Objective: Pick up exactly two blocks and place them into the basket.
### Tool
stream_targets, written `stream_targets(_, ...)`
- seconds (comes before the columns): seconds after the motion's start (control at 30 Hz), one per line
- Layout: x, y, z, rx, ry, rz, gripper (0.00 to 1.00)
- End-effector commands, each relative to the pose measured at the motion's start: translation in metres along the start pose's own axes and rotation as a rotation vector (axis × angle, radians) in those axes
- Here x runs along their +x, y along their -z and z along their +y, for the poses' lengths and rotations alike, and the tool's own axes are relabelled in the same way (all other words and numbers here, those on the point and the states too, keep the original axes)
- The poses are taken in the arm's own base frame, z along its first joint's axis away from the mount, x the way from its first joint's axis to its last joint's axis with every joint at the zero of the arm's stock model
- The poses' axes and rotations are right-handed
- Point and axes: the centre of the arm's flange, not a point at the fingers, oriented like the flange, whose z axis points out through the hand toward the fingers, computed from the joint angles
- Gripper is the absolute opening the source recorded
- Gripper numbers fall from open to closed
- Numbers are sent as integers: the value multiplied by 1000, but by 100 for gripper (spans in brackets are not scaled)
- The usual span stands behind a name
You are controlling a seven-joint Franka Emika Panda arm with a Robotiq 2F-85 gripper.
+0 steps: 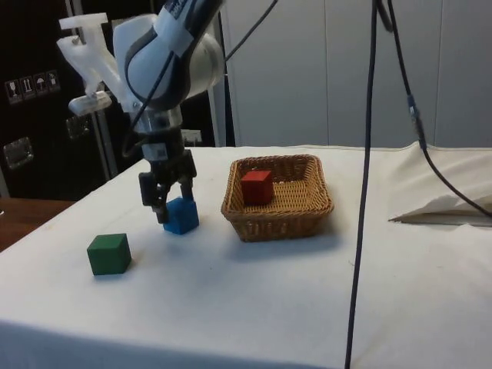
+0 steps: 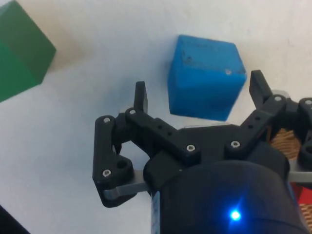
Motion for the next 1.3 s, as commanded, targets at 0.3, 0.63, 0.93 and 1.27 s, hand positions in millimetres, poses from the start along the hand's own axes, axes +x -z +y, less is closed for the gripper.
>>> stream_targets(0.3, 4, -10, -2, -3, -11, -2, 79)
stream_targets(0.63, 4, -12, -2, -3, -14, -3, 4)
stream_targets(0.93, -1, 3, -1, -3, -13, -3, 4)
stream_targets(1.27, -22, 30, 4, 0, 1, -2, 4)
